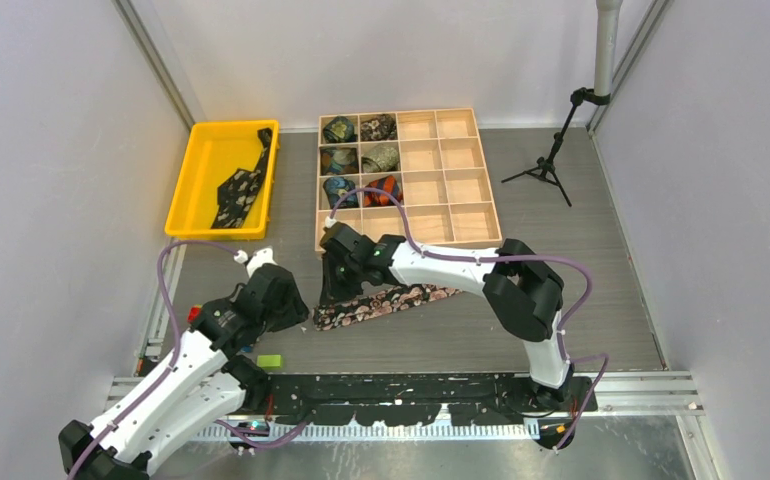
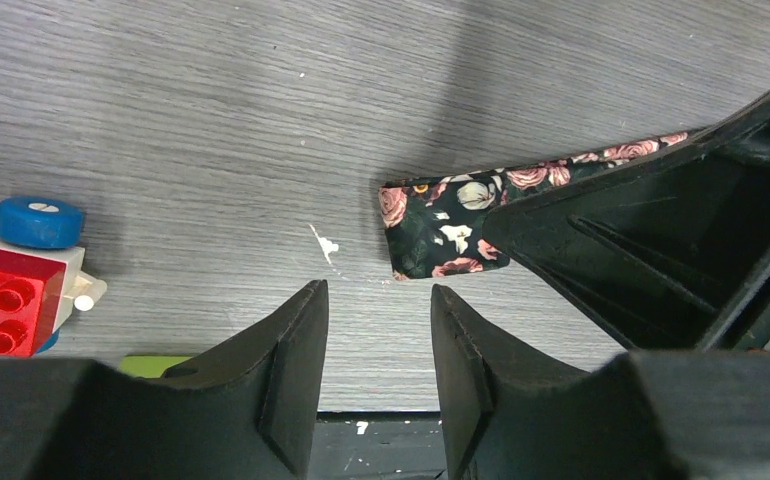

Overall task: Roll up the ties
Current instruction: Roll the tie at the center of the board.

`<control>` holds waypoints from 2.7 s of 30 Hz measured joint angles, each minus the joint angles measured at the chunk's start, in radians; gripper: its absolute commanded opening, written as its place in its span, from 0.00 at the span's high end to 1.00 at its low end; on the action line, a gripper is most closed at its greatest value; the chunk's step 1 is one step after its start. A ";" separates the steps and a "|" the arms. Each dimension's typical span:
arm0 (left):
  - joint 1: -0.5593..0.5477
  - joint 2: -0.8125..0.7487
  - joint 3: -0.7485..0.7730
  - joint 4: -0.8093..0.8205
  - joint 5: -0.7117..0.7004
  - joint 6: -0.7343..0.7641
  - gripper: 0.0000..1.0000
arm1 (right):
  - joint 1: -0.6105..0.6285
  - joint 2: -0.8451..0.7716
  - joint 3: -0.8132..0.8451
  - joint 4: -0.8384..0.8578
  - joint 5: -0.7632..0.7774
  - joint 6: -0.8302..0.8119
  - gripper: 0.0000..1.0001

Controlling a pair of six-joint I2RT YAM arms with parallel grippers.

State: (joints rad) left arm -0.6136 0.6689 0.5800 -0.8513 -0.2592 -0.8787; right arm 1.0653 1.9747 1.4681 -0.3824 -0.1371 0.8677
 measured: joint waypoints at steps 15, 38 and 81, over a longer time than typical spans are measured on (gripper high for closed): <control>0.001 0.026 -0.074 0.054 0.026 -0.012 0.47 | 0.000 0.007 -0.082 0.013 0.013 -0.001 0.85; 0.053 0.052 -0.206 0.356 0.184 0.035 0.34 | -0.021 0.007 -0.141 0.069 0.009 -0.001 0.86; 0.223 0.226 -0.153 0.415 0.469 0.134 0.83 | -0.032 0.006 -0.180 0.085 0.005 0.006 0.85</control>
State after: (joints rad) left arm -0.3904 0.8948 0.4267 -0.4358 0.2096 -0.7452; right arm 1.0328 1.9812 1.2884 -0.2974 -0.1326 0.8738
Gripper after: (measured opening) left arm 0.263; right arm 0.145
